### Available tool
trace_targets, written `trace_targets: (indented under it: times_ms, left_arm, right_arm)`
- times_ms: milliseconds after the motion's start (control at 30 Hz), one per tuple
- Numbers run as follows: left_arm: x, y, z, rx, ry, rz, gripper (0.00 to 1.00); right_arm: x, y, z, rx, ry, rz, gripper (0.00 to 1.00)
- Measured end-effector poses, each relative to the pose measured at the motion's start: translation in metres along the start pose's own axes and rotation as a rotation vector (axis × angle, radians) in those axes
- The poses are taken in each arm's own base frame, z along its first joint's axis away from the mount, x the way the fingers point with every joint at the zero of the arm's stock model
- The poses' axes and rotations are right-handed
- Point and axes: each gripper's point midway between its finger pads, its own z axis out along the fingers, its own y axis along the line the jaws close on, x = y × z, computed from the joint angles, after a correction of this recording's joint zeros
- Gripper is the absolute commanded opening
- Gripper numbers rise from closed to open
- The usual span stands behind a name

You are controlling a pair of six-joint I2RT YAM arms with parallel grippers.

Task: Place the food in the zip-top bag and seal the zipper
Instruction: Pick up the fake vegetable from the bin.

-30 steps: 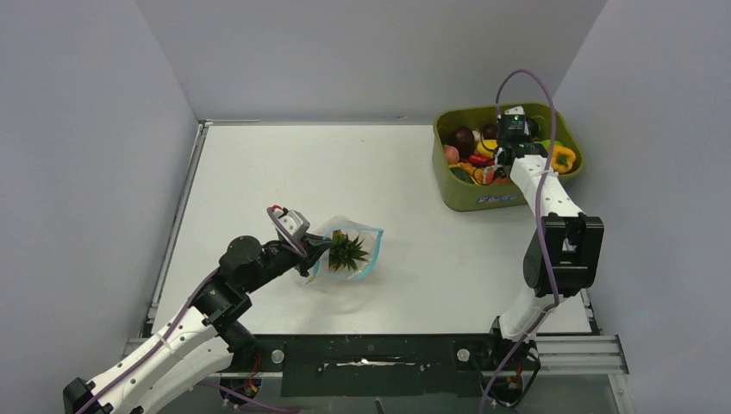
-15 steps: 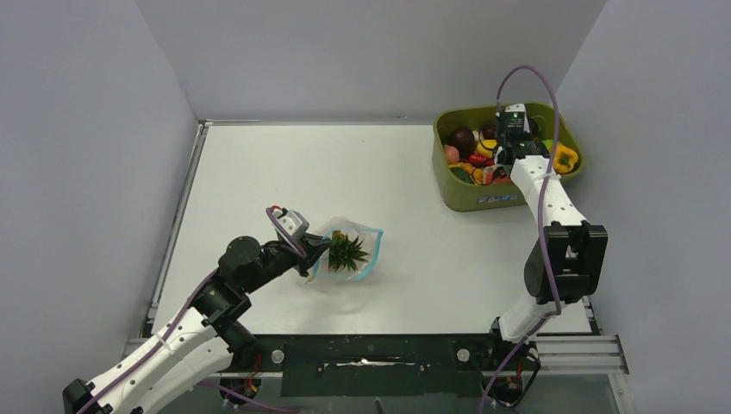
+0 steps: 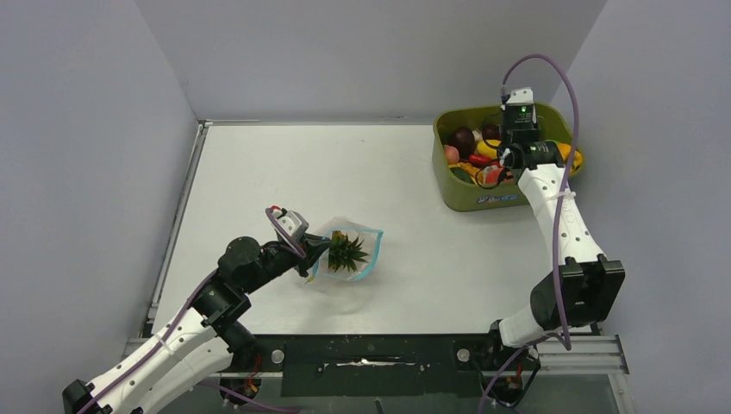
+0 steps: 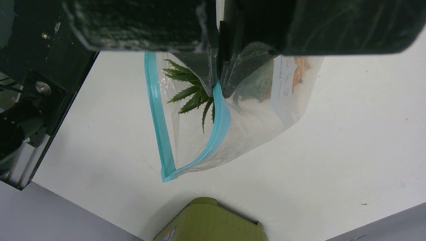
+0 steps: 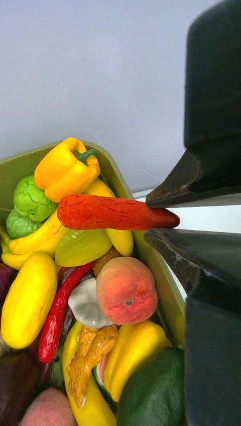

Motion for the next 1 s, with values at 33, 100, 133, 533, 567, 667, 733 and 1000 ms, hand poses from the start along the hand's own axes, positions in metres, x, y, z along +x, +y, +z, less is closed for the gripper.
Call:
trace_targets:
  times_ms: [33, 100, 133, 533, 567, 667, 733, 1000]
  left_arm:
    - [0.000, 0.000, 0.000, 0.000, 0.000, 0.000, 0.00]
    - [0.000, 0.000, 0.000, -0.001, 0.000, 0.000, 0.00]
    - [0.000, 0.000, 0.000, -0.001, 0.000, 0.000, 0.00]
    - [0.000, 0.003, 0.000, -0.017, -0.004, -0.001, 0.00]
    - [0.000, 0.004, 0.000, -0.022, -0.005, -0.001, 0.00]
    - [0.000, 0.007, 0.002, -0.038, -0.003, -0.007, 0.00]
    - [0.002, 0.009, 0.004, -0.046, 0.004, -0.013, 0.00]
    - [-0.007, 0.020, 0.016, -0.107, 0.021, -0.025, 0.00]
  right_arm:
    - [-0.002, 0.000, -0.003, -0.004, -0.007, 0.003, 0.00]
    - [-0.006, 0.001, -0.010, -0.012, -0.020, 0.006, 0.00]
    - [-0.008, 0.002, -0.016, -0.019, -0.030, 0.006, 0.00]
    - [-0.029, 0.017, -0.079, -0.187, -0.186, 0.067, 0.00]
    - [-0.030, 0.018, -0.086, -0.212, -0.204, 0.077, 0.00]
    - [-0.029, 0.019, -0.107, -0.288, -0.256, 0.113, 0.00]
    - [-0.029, 0.021, -0.121, -0.346, -0.296, 0.132, 0.00]
    - [-0.027, 0.044, -0.175, -0.621, -0.446, 0.165, 0.00]
